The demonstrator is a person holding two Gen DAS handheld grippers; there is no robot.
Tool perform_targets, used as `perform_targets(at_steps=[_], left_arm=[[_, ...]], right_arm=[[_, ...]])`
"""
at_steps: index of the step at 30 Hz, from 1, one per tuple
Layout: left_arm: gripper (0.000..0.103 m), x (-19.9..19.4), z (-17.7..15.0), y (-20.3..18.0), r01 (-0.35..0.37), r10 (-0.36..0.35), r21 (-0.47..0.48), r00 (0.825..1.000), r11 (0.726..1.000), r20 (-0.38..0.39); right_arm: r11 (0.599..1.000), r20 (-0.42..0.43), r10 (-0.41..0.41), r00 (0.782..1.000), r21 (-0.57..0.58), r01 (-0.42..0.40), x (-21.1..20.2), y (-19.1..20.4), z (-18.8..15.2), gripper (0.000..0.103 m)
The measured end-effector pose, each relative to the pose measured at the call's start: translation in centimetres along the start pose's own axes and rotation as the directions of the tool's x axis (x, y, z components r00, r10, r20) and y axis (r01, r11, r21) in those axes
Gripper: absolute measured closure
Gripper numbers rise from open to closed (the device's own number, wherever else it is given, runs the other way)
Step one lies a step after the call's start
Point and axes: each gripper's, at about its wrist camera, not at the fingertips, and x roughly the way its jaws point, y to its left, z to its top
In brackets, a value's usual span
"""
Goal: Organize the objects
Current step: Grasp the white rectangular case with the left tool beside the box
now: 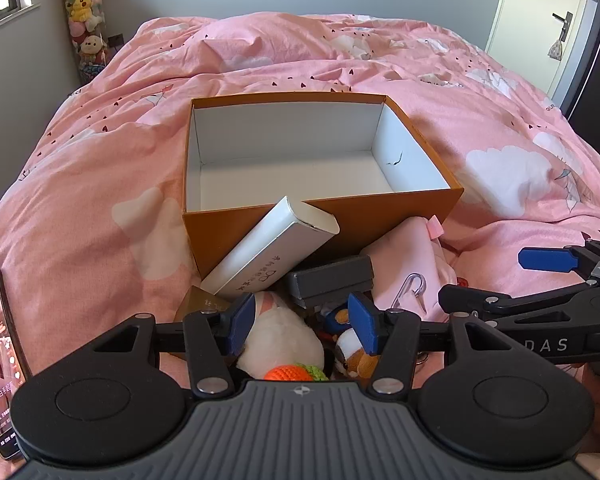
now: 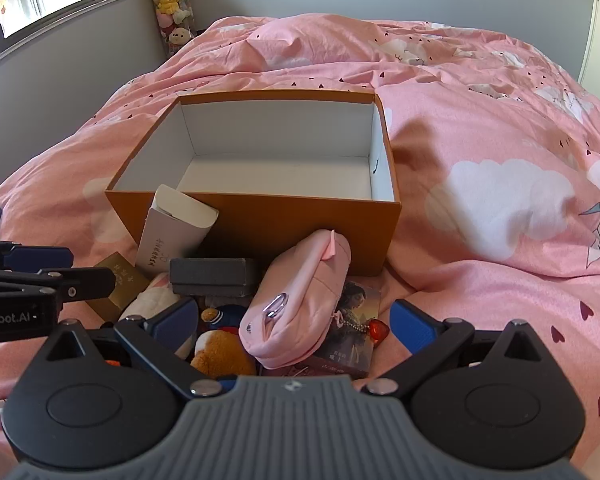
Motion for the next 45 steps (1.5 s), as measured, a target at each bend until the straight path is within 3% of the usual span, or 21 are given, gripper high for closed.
perform_targets(at_steps=[13, 20, 30, 35, 39, 45], left_arm=[[0.039, 0.2, 0.0, 0.4, 0.004, -0.004, 0.008, 1.0, 1.0, -0.013], [0.041, 0.4, 0.3, 2.0, 0.033, -0.034, 0.054, 0.999, 0.998, 0.024], [0.045, 4.0, 0.8, 2.7, 0.019, -0.024, 0.148, 0.999, 0.989, 0.029], [0.044, 5.4, 0.8, 2.2, -0.002, -0.004, 0.212, 1.0, 0.977, 0.027], [0.044, 6.1, 0.8, 2.3, 0.002, -0.005, 0.226, 1.0, 0.974, 0.012], [0.044, 5.9, 1.3, 3.6, -0.011, 0.014, 0.226, 1.0, 0.974, -0.01]], right_arm=[[1.0, -0.007, 0.008, 1.0, -0.006, -0.009, 0.2, 0.1, 0.0, 0.001], [0.998, -0.011, 0.038, 0.999, -0.057, -0.038, 1.0, 0.8, 0.6, 0.003], [0.979, -0.046, 0.131, 0.99, -0.153, -0.136, 4.4, 2.1, 3.5, 0.042], [0.963, -0.055, 0.166, 0.985, -0.206, -0.174, 6.3, 3.2, 5.1, 0.051], [0.932, -0.066, 0.229, 0.971, -0.271, -0.239, 6.6, 4.0, 6.0, 0.05], [0.828, -0.088, 0.256, 0.963, -0.495, -0.265, 7.0, 6.4, 6.9, 0.05]])
